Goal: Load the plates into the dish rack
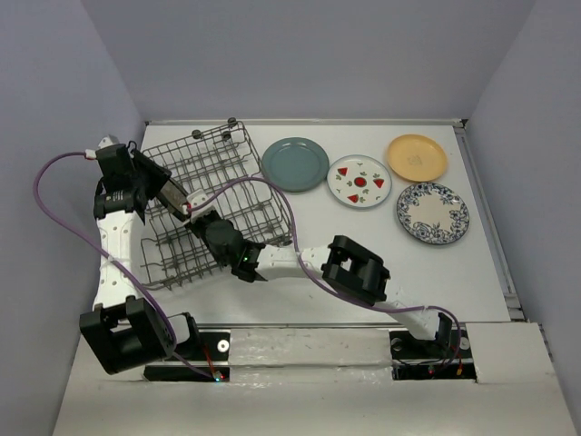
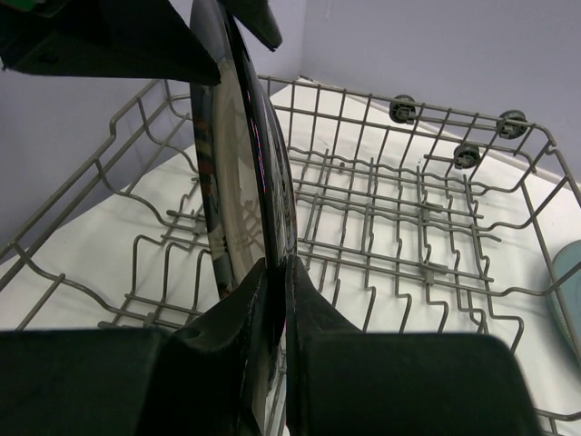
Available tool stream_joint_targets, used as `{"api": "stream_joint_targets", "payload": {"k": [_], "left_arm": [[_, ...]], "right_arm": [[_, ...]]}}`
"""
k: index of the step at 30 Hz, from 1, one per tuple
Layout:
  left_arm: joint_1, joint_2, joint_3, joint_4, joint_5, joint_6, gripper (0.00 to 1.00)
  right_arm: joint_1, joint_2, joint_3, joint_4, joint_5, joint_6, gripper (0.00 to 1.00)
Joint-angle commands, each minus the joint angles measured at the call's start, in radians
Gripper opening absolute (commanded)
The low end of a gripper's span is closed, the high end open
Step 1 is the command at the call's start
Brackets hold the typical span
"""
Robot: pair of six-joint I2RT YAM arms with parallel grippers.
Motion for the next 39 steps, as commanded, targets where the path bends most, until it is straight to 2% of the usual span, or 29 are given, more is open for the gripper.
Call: {"api": "stream_joint_targets", "payload": {"k": [1,3,4,5,9,11,12,13,14,19,25,30,35,39], "left_arm": [[0.000,0.003,0.016,0.053,0.019,0.005,0.34],[0.000,0.003,0.015,0.058,0.030,0.011,0.24],[0.000,0.004,0.015,0.059,0.048,0.023,0.09],[0.000,0.007,0.016,0.053,0.053,0.028,0.06],[0.000,0.009,0.023,0.032,0.064,0.046,0.06],[-0.002,-0.011,0.023,0.020,0.050,0.054,0.05],[0.000,-0.017,0.023,0.016,0.049,0.056,0.05],[0.000,-0.023,0.020,0.010,0.040,0.056,0.05],[0.000,-0.031,0.020,0.009,0.036,0.057,0.05],[0.001,-0.072,0.035,-0.010,0.027,0.069,0.05],[0.001,-0.083,0.121,-0.020,0.049,0.092,0.05],[0.001,-0.091,0.161,-0.019,0.081,0.119,0.05],[0.003,-0.117,0.188,0.004,0.160,0.122,0.06],[0.006,-0.150,0.205,-0.031,0.150,0.163,0.05]], "right_arm": [[0.025,-0.044,-0.032,0.048,-0.078,-0.014,0.07],[0.025,-0.049,-0.038,0.059,-0.073,-0.021,0.07],[0.025,-0.055,-0.044,0.062,-0.072,-0.021,0.07],[0.025,-0.059,-0.047,0.064,-0.070,-0.021,0.07],[0.025,-0.072,-0.052,0.054,-0.072,-0.024,0.07],[0.025,-0.087,-0.066,0.048,-0.072,-0.015,0.13],[0.025,-0.093,-0.072,0.045,-0.072,-0.008,0.19],[0.025,-0.115,-0.081,0.045,-0.070,-0.004,0.30],[0.025,-0.125,-0.109,0.051,-0.069,0.007,0.36],[0.025,-0.239,-0.222,0.064,-0.078,0.053,0.63],[0.025,-0.438,-0.343,-0.018,-0.113,0.166,0.81],[0.025,-0.605,-0.527,-0.062,-0.121,0.275,0.90],[0.025,-0.725,-0.664,-0.076,-0.115,0.332,0.90],[0.025,-0.811,-0.766,-0.133,-0.086,0.407,0.90]]}}
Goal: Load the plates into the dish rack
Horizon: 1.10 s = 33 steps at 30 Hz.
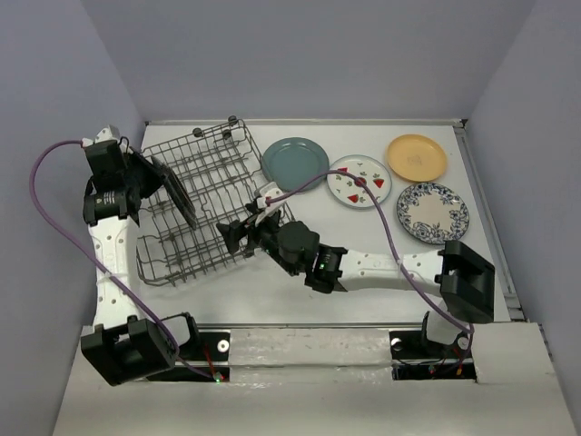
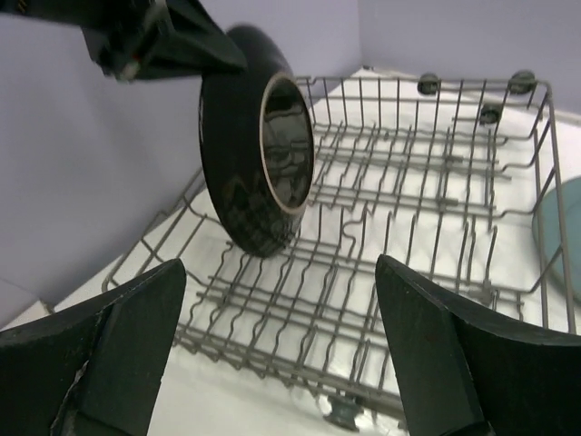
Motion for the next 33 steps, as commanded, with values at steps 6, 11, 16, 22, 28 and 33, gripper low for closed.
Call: {"api": "stream_joint_targets", "payload": {"k": [6,11,16,22,28,33], "left_arm": [[0.033,-0.154,0.024,0.135,0.116,0.082,0.05],[0.075,-0.125,0.076,0.092,0.117,0.139,0.05],[0.124,-0.081,0.073,0.097,0.151,0.166,0.05],[0.156,-0.023,0.078,0.106,0.217,0.220,0.05],[0.156,0.013,0.078,0.130,0.240,0.260,0.05],[0.158,0.051,0.084,0.129,0.222,0.291,0.06]], "right_arm": [[0.006,-0.191,-0.292,-0.060,0.048,0.226,0.90],[0.006,-0.307,-0.459,-0.056,0.090,0.237,0.90],[0.006,-0.393,-0.547,-0.070,0.101,0.260,0.91],[0.006,-0.463,-0.575,-0.089,0.096,0.263,0.91],[0.006,-0.463,-0.575,-0.089,0.062,0.289,0.91],[0.006,-0.469,-0.578,-0.089,0.059,0.290,0.91]]}}
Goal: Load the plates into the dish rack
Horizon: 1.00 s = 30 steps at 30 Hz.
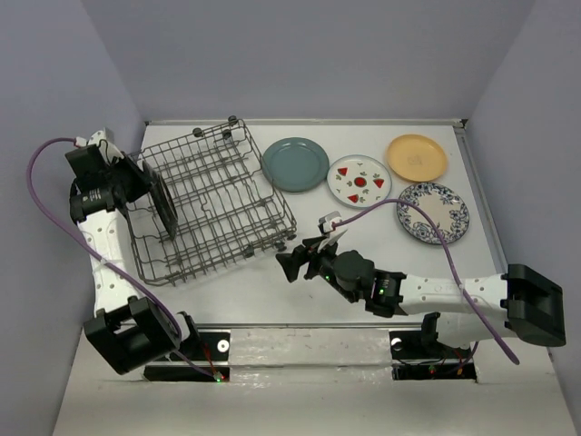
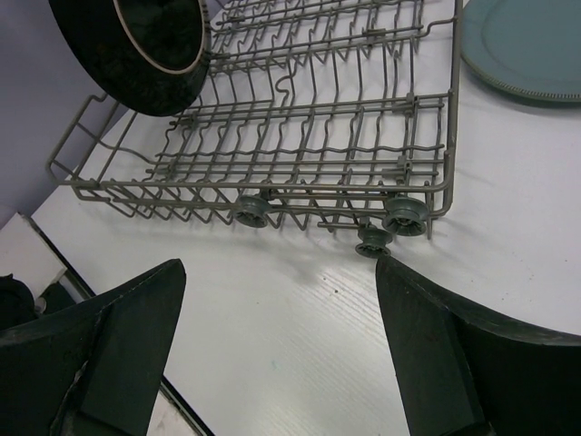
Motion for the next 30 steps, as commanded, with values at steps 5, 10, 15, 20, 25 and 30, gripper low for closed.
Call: {"api": "stream_joint_targets", "payload": {"k": [5,10,15,20,25,30], "left_arm": [[0.005,0.019,0.081,0.150,0.030,0.048,0.05],[0.005,0.033,0.055,0.187,0.059,0.046,0.05],[0.007,0.042,-0.014,0.262,0.056,0.042,0.05],[0.011,0.058,-0.057,0.302,0.053,0.045,0.06],[0.014,0.067,-0.105,0.346,0.040,0.040,0.06],[0.019,0.068,-0.129,0.361,0.017,0.026,0.21]], "right_arm": [[0.006,-0.014,-0.002,0.029,0.008,0.018,0.91],[0.006,0.000,0.004,0.029,0.016,0.015,0.91],[0.006,0.011,0.004,0.029,0.024,0.014,0.91],[0.006,0.025,0.010,0.027,0.031,0.009,0.91],[0.006,0.023,0.009,0.027,0.041,0.008,0.91],[0.006,0.017,0.007,0.027,0.047,0.006,0.91]]}}
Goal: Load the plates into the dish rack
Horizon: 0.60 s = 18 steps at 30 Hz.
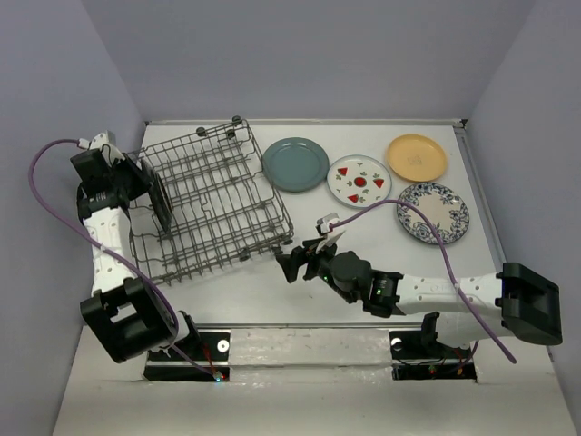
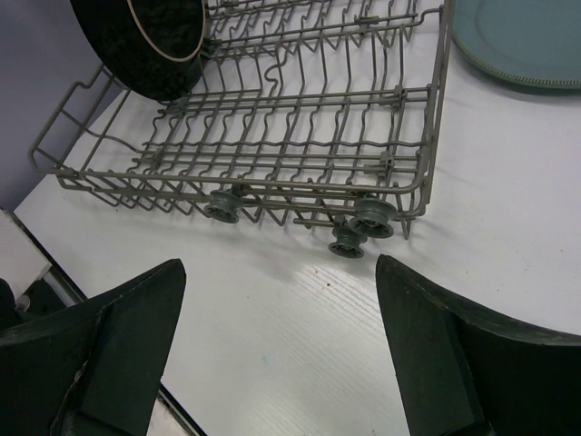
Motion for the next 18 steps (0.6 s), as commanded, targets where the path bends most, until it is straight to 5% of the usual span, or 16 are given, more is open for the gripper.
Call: {"api": "stream_joint_targets", "payload": {"k": [1,6,18], "left_arm": [[0.007,-0.013,-0.025,0.125,0.014,-0.019,0.34],[0.012,-0.021,-0.050,0.139,0.000,-0.034,0.66],[0.012,-0.065,-0.053,0.150,-0.016,-0.077,0.83]], "right_arm": [[0.006,-0.007,0.011,0.028,0.038,0.000,0.91],[0.006,-0.008,0.011,0.030,0.036,0.000,0.91],[0.006,-0.031,0.004,0.028,0.039,-0.003,0.91]]}}
